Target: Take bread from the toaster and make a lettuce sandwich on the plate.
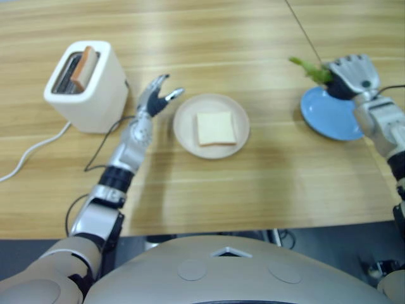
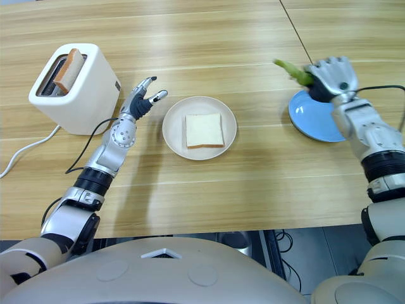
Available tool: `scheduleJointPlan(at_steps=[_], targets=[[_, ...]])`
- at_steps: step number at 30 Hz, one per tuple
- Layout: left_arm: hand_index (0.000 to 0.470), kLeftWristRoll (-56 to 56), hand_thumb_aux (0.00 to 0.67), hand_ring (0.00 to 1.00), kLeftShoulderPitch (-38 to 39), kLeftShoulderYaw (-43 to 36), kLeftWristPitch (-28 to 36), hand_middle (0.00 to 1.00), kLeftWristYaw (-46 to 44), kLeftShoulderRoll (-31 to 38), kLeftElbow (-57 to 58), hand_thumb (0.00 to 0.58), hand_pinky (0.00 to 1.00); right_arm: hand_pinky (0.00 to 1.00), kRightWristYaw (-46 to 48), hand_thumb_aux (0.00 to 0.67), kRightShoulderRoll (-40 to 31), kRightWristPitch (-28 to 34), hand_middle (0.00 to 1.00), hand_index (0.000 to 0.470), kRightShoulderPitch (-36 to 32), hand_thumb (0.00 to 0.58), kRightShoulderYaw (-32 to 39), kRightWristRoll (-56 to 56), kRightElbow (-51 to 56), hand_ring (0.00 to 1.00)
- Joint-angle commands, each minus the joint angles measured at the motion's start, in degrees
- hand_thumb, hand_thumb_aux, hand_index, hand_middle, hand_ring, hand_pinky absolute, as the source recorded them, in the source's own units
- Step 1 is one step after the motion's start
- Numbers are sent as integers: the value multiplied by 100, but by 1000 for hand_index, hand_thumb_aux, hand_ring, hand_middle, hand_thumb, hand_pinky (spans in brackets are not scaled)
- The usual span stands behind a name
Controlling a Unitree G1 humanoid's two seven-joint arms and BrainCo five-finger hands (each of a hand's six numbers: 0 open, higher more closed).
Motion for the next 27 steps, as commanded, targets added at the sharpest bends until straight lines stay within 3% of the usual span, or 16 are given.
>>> scheduleJointPlan(at_steps=[1, 5, 11, 22, 23, 24, 25, 26, 27], targets=[[0, -82, 0, 0, -28, 81, -51, 0, 36, -10, 48, 0, 0, 1000, 570, 670, 609, 192, 1000, 460, 32, 580, 103, -172, -1038, 1000], [0, -96, 0, 0, -113, 49, -93, 0, 58, -48, 243, 0, 0, 1000, 814, 670, 1613, 160, 1000, 460, -175, 580, 625, -561, -918, 1000], [0, -81, 0, 0, -136, 8, -89, 0, 81, -81, 366, 0, 0, 1000, 871, 670, 2313, -35, 1000, 460, -234, 580, 1220, -909, 22, 1000], [0, -62, 0, 0, -116, 8, -71, 0, 150, -75, 503, 0, 0, 1000, 1148, 670, 1559, -39, 1000, 460, 714, 580, 904, -973, -1241, 1000], [0, -66, 0, 0, -119, 13, -75, 0, 154, -73, 514, 0, 0, 886, 1179, 573, 1518, -16, 886, 393, 740, 568, 871, -999, -1359, 886], [0, -69, 0, 0, -127, 13, -77, 0, 155, -75, 524, 0, 0, 298, 1217, 436, 1491, 1, 298, 299, 766, 509, 832, -1027, -1453, 298], [0, -69, 0, 0, -131, 9, -77, 0, 151, -79, 525, 0, 0, 298, 1261, 436, 1467, 11, 298, 299, 799, 509, 797, -1031, -1537, 298], [0, -68, 0, 0, -134, 5, -76, 0, 148, -82, 524, 0, 0, 0, 1320, 0, 1455, 17, 0, 0, 836, 0, 760, -1009, -1609, 0], [0, -67, 0, 0, -134, 2, -73, 0, 142, -84, 514, 0, 0, 0, 1446, 0, 1435, 24, 0, 0, 882, 0, 741, -984, -1679, 0]])
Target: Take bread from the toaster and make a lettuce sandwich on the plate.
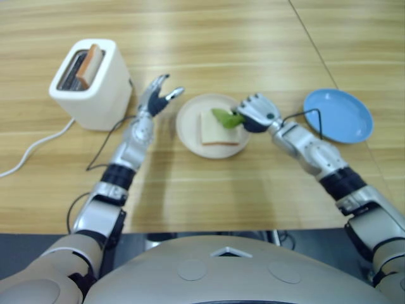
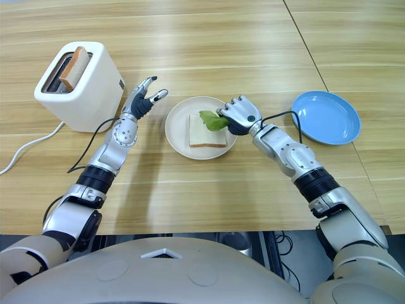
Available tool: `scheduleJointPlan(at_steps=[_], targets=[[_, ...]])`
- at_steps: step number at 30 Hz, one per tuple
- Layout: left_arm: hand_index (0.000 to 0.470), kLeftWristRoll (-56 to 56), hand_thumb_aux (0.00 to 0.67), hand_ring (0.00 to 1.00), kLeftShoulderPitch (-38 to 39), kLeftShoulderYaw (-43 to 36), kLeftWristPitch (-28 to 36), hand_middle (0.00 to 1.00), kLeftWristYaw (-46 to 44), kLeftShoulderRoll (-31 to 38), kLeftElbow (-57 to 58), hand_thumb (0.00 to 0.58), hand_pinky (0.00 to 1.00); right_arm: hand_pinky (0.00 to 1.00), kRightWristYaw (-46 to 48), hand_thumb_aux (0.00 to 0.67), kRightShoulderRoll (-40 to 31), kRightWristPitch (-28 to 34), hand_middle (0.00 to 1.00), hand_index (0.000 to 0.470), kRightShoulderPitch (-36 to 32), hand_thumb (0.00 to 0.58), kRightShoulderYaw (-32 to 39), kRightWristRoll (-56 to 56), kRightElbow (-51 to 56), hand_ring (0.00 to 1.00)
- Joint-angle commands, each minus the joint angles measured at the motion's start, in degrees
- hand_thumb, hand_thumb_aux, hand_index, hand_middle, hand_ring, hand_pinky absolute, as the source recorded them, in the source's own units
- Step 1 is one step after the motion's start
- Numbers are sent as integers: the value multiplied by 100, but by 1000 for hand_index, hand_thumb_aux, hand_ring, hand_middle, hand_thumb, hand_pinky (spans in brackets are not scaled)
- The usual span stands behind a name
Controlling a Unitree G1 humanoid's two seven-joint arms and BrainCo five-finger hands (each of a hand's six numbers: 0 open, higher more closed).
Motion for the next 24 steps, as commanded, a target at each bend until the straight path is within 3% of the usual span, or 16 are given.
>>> scheduleJointPlan(at_steps=[1, 14, 18, 24], targets=[[0, -16, 0, 0, -12, 14, 35, 0, 4, -7, 100, 0, 0, 0, 418, 0, -72, 27, 0, 0, 208, 0, -120, 33, -298, 0], [0, -10, 0, 0, 78, 60, -19, 0, 31, 75, -124, 0, 0, 0, 1197, 0, -53, -225, 0, 0, 690, 0, -406, 629, -509, 0], [0, 189, 0, 0, 318, 182, -306, 0, 383, 251, -1125, 0, 0, 0, 1260, 0, -130, -438, 0, 0, 980, 0, -1043, 1500, -1161, 0], [0, 1378, 0, 0, 900, 717, -480, 0, 1252, 746, -3630, 0, 0, 0, 1289, 0, -113, -627, 0, 0, 1442, 0, -2224, 2836, -1894, 0]])
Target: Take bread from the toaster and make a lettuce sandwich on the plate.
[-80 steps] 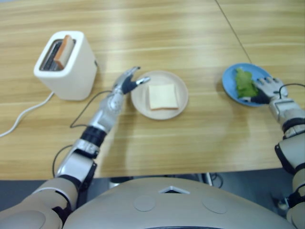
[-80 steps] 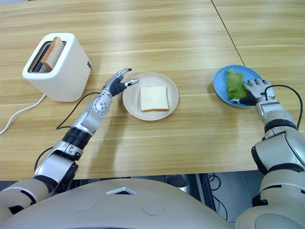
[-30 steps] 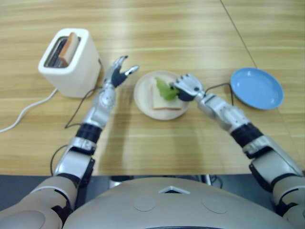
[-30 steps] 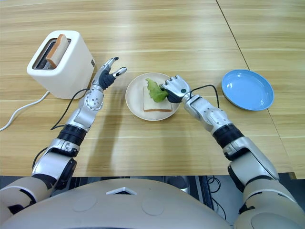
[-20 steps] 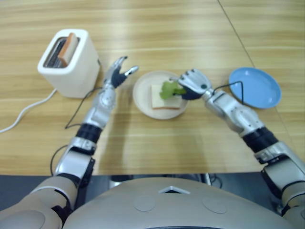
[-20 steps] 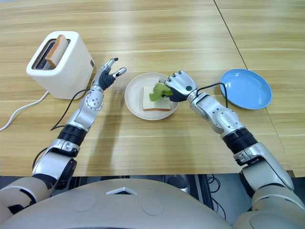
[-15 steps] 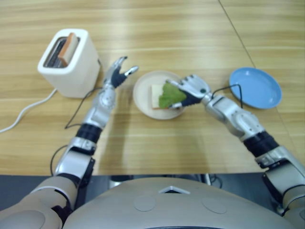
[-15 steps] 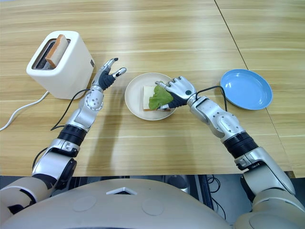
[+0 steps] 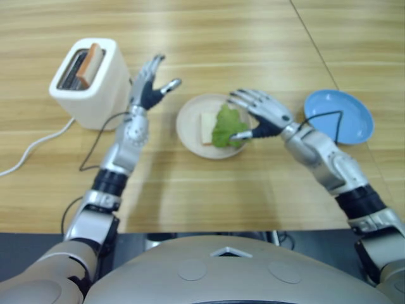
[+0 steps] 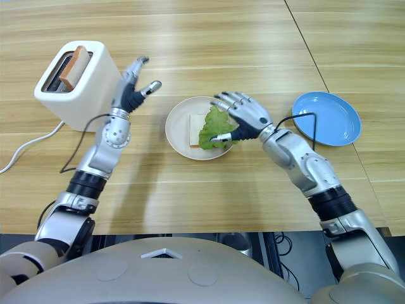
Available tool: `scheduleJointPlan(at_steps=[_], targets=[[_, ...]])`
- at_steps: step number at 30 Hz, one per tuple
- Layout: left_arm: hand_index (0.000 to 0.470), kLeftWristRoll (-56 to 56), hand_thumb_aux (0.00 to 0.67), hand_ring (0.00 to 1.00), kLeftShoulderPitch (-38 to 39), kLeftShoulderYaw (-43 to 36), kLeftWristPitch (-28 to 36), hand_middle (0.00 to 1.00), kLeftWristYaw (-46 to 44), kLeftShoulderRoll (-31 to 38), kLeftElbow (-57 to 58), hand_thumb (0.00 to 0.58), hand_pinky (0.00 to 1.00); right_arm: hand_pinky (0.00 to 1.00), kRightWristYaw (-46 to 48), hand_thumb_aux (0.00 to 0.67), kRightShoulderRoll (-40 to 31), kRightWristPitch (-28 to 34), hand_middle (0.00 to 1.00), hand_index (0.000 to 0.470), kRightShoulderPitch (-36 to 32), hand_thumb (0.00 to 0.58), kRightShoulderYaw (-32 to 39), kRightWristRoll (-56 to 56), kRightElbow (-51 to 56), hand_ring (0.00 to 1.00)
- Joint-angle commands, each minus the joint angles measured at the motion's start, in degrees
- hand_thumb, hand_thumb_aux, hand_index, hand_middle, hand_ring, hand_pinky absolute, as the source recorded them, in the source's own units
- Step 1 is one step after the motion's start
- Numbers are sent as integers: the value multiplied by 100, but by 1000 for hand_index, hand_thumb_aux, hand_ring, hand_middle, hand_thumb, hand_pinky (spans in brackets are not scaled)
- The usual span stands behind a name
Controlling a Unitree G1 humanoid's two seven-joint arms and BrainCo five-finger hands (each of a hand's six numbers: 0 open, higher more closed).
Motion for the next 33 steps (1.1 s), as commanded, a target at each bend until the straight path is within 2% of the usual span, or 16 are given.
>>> scheduleJointPlan(at_steps=[1, 4, 6, 8, 13, 20, 27, 28, 29, 30, 31, 33], targets=[[0, 852, 0, 0, 352, 617, 94, 0, 491, 374, -1580, 0, 0, 0, 25, 0, 16, -86, 0, 0, 260, 0, -840, 837, -453, 0], [0, 1322, 0, 0, 397, 1209, 683, 0, 392, 719, -1917, 0, 0, 0, 131, 0, 124, -45, 0, 0, 412, 0, -1328, 1421, -693, 0], [0, 1568, 0, 0, 342, 1471, 1208, 0, 93, 983, -1721, 0, 0, 0, 188, 0, 195, -11, 0, 0, 460, 0, -1565, 1658, -773, 0], [0, 1770, 0, 0, 291, 1631, 1744, 0, -219, 1222, -1358, 0, 0, 0, 239, 0, 263, -2, 0, 0, 504, 0, -1717, 1783, -787, 0], [0, 1696, 0, 0, 138, 1586, 2511, 0, -956, 1559, 17, 0, 0, 0, 278, 0, 445, -26, 0, 0, 573, 0, -1774, 1817, -677, 0], [0, 1473, 0, 0, -100, 1173, 2732, 0, -1263, 1523, 1072, 0, 0, 0, 357, 0, 552, -17, 0, 0, 574, 0, -1758, 1693, -706, 0], [0, 1095, 0, 0, -396, 965, 2680, 0, -1188, 1425, 1604, 0, 0, 0, 396, 0, 594, -22, 0, 0, 569, 0, -1791, 1635, -686, 0], [88, 1012, 129, 0, -444, 988, 2660, 0, -1127, 1407, 1665, 201, 0, 0, 394, 0, 598, -24, 0, 0, 576, 0, -1787, 1622, -660, 0], [88, 959, 129, 0, -488, 1018, 2653, 0, -1032, 1400, 1689, 201, 0, 0, 393, 0, 600, -22, 0, 0, 581, 0, -1784, 1611, -644, 0], [271, 921, 394, 0, -514, 1036, 2649, 0, -965, 1402, 1703, 482, 0, 0, 394, 0, 602, -19, 0, 0, 583, 0, -1780, 1603, -638, 0], [460, 862, 670, 1000, -523, 1066, 2617, 1000, -887, 1403, 1657, 580, 1000, 0, 391, 0, 596, -15, 0, 0, 589, 0, -1782, 1586, -634, 0], [460, 788, 670, 1000, -522, 1081, 2569, 1000, -770, 1415, 1576, 580, 1000, 0, 388, 0, 592, -11, 0, 0, 593, 0, -1785, 1564, -630, 0]])
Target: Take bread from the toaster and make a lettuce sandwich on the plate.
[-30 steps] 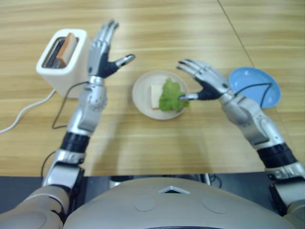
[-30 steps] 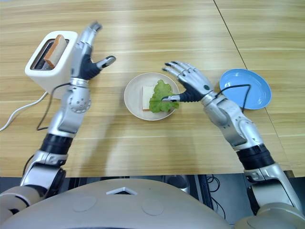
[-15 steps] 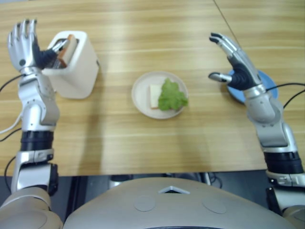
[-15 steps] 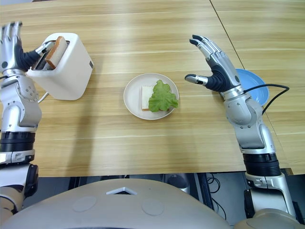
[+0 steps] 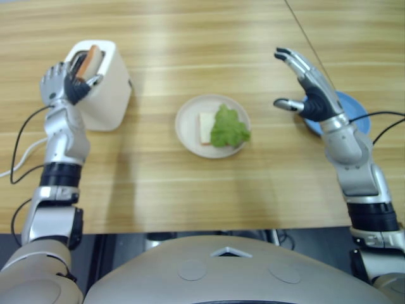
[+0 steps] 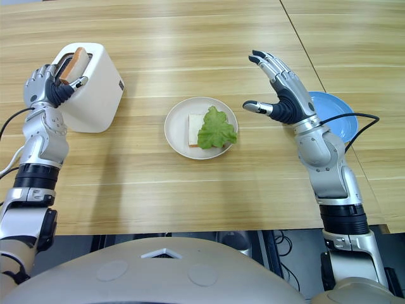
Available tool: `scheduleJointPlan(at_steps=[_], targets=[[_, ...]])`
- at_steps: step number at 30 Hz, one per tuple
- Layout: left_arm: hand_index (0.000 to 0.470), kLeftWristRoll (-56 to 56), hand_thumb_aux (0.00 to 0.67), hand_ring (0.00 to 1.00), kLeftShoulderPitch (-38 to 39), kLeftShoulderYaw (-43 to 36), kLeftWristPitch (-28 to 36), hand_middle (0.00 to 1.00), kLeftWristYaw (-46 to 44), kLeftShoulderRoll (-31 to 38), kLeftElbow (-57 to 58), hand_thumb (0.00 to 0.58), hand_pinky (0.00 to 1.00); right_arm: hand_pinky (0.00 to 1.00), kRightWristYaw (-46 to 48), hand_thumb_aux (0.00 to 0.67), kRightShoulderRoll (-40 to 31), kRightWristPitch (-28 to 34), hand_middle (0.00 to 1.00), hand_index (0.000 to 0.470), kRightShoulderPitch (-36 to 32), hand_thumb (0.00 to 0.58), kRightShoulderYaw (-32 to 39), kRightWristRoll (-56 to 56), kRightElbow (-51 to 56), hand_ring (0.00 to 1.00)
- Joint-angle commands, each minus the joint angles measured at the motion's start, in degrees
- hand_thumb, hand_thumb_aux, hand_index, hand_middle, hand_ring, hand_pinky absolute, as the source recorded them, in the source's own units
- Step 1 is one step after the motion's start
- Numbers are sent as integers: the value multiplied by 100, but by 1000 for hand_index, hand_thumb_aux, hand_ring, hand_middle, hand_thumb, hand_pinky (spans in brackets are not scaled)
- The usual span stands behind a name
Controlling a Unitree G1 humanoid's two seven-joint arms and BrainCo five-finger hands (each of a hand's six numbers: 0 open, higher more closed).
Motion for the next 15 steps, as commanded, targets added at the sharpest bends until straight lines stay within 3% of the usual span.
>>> scheduleJointPlan(at_steps=[1, 6, 9, 15], targets=[[460, -214, 670, 1000, -28, 73, -99, 1000, 234, 14, -107, 580, 1000, 0, 59, 0, -4, 15, 0, 0, 40, 0, -70, -119, 39, 0], [460, -273, 670, 1000, 40, 169, -366, 1000, 762, -9, -760, 580, 1000, 0, 19, 0, -9, 7, 0, 0, 44, 0, -71, -230, 103, 0], [460, -490, 670, 1000, 149, 407, -1013, 1000, 1273, -81, -1652, 580, 1000, 0, -2, 0, 5, 1, 0, 0, 18, 0, -53, -282, 173, 0], [460, -2360, 670, 1000, 199, 1182, -2232, 1000, 1016, -676, -3030, 580, 1000, 0, -57, 0, 43, -20, 0, 0, -1, 0, -138, -203, 284, 0]])
